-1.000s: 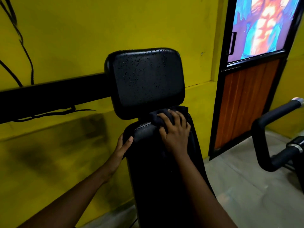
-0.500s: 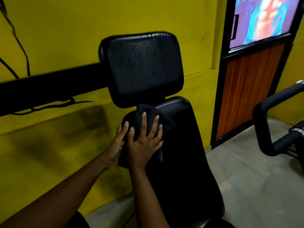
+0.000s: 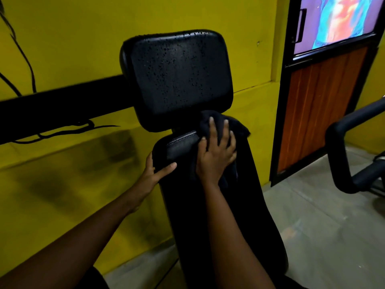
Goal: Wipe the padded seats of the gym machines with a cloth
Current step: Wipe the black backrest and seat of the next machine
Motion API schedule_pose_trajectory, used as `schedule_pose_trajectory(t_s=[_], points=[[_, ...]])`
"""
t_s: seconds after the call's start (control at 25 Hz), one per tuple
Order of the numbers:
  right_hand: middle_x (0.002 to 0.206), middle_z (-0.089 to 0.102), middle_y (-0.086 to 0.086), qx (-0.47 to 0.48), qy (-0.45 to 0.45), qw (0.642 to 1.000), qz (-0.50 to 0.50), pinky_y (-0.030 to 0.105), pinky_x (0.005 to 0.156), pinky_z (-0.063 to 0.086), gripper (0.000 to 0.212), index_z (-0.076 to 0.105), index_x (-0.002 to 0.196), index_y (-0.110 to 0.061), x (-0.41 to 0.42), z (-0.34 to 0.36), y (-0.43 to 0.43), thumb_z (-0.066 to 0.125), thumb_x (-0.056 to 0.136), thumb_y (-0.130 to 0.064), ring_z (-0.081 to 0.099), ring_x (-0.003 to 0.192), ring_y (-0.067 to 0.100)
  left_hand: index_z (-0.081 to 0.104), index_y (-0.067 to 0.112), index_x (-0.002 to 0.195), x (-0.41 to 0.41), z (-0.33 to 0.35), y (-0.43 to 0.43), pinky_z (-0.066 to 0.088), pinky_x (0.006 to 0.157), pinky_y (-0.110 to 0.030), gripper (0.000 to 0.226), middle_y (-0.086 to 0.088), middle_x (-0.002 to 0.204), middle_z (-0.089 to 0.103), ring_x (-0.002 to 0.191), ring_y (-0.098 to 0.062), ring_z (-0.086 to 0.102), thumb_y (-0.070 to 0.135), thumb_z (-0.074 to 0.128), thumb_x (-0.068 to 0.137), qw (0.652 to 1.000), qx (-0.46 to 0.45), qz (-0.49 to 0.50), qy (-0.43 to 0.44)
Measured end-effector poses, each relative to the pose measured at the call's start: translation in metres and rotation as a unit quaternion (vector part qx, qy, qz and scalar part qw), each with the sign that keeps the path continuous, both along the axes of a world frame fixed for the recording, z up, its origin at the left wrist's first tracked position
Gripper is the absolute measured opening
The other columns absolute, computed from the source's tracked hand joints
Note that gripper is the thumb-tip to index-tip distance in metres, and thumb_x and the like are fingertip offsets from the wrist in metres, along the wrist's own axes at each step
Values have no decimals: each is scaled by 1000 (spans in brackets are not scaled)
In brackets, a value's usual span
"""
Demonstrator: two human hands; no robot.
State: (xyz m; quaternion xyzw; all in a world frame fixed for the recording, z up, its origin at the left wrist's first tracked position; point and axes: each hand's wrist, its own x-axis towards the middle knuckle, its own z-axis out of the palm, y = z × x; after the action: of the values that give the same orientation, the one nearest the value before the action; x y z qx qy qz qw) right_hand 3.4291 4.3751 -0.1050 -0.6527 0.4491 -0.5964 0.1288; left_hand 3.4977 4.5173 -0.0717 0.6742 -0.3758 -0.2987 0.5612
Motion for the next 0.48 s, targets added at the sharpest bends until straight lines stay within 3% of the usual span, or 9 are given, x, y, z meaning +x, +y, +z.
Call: schedule_pose_trajectory(t_s=[0.08,0.2,0.28,0.36,0.4,0.48], points=[[148,39,5,65,-57,994,-59,53,90,40,51,40,138,-33,-15,-31,-17,40,88,-40,37,126,29,7,38,148,-6,-10,-8,33,111,-34,108,9,148,35,134,-11,37,42,79,68,999,-7,36,5],[142,46,13,192,-111,966,-132,51,89,45,50,48,136,-23,-32,-98,-4,32,94,-46,51,116,40,-1,31,149,-21,-22,-11,34,108,-32,107,2,152,29,132,-11,34,32,76,75,991,-64,120,-1],[147,39,10,295,-161,933,-126,50,95,40,57,42,140,-27,-39,-118,10,22,93,-52,45,121,39,2,32,149,-33,-26,-5,37,108,-34,112,1,151,30,133,-13,37,37,80,68,986,-108,128,-5],[149,36,9,357,-206,902,-128,48,96,38,52,39,141,-27,-34,-111,14,29,94,-45,42,121,37,7,32,148,-10,-55,-21,41,106,-32,106,8,146,37,129,-8,43,33,79,70,985,-123,120,16],[144,43,15,343,-221,905,-123,47,92,43,49,44,139,-19,-26,-95,20,37,94,-38,46,115,36,6,31,148,45,-130,-30,42,105,-31,104,15,143,39,127,-3,44,31,79,73,983,-112,135,46],[122,57,29,188,-188,960,-92,49,75,55,48,54,126,2,-2,-69,42,44,86,-23,57,98,35,-8,25,149,128,-231,-68,35,108,-47,114,23,149,28,135,-7,39,47,76,74,983,-143,94,67]])
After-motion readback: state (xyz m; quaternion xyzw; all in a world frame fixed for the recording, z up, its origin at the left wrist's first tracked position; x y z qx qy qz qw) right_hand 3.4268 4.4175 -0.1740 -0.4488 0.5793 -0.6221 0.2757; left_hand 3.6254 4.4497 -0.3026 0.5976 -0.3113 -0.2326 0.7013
